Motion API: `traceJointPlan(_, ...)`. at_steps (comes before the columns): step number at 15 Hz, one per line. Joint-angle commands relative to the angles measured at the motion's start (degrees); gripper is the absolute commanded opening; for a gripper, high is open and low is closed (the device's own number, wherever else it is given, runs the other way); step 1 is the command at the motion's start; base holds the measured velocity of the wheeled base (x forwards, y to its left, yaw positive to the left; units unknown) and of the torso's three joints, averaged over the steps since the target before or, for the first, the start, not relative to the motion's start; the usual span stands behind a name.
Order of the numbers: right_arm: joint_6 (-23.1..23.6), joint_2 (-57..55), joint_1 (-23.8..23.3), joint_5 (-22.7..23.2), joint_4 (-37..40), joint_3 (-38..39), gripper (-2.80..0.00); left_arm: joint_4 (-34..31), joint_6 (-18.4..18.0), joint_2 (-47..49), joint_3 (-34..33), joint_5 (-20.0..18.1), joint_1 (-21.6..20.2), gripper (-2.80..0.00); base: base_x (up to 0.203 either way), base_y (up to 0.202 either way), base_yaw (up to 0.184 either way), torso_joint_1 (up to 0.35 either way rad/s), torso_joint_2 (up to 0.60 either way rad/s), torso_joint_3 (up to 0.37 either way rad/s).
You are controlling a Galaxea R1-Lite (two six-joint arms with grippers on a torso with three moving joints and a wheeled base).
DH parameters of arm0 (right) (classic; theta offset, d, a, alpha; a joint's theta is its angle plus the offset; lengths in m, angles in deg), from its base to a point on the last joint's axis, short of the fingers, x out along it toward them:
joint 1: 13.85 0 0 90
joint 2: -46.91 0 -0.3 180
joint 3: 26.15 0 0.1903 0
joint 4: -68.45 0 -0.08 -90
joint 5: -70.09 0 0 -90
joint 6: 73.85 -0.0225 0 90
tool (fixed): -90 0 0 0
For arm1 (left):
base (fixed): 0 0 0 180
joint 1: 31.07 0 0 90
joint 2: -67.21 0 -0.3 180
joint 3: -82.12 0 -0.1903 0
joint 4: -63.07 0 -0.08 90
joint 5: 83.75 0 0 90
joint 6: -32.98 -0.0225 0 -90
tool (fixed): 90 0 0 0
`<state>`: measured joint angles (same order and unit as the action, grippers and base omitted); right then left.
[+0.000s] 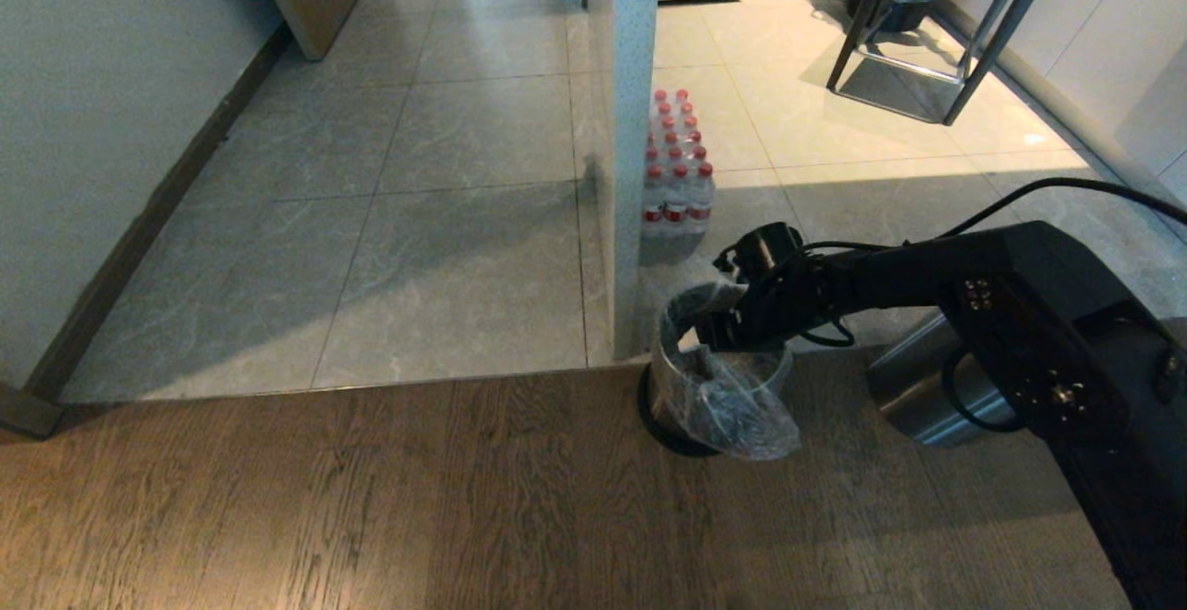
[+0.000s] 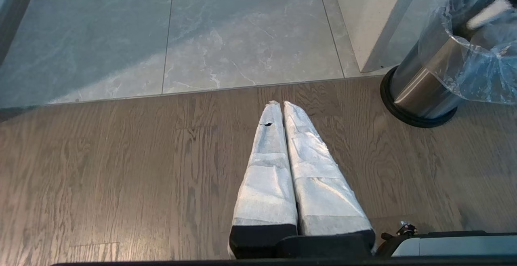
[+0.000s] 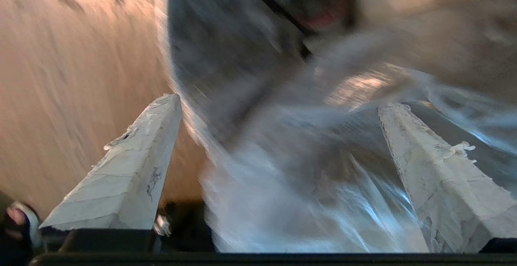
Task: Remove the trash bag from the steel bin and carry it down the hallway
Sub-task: Pick up the trash bag
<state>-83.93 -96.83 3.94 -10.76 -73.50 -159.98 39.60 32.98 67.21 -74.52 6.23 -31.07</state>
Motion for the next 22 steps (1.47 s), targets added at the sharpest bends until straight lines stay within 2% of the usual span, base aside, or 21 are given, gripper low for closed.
traceJointPlan(1,-1.3,-2.0,0.8,0.1,-1.6,-0.3,0.0,0.0,0.0,0.0,0.0,0.0,0.0,-2.8,0.0,0.0,0.0,0.0,0.0,0.0)
traceJointPlan(10,-1.5,-5.1,0.7,-0.1,-8.9,-0.3,0.0,0.0,0.0,0.0,0.0,0.0,0.0,-2.8,0.0,0.0,0.0,0.0,0.0,0.0)
traceJointPlan(22,-1.0,-9.3,0.5,0.1,-9.5,-0.6,0.0,0.0,0.0,0.0,0.0,0.0,0.0,-2.8,0.0,0.0,0.0,0.0,0.0,0.0)
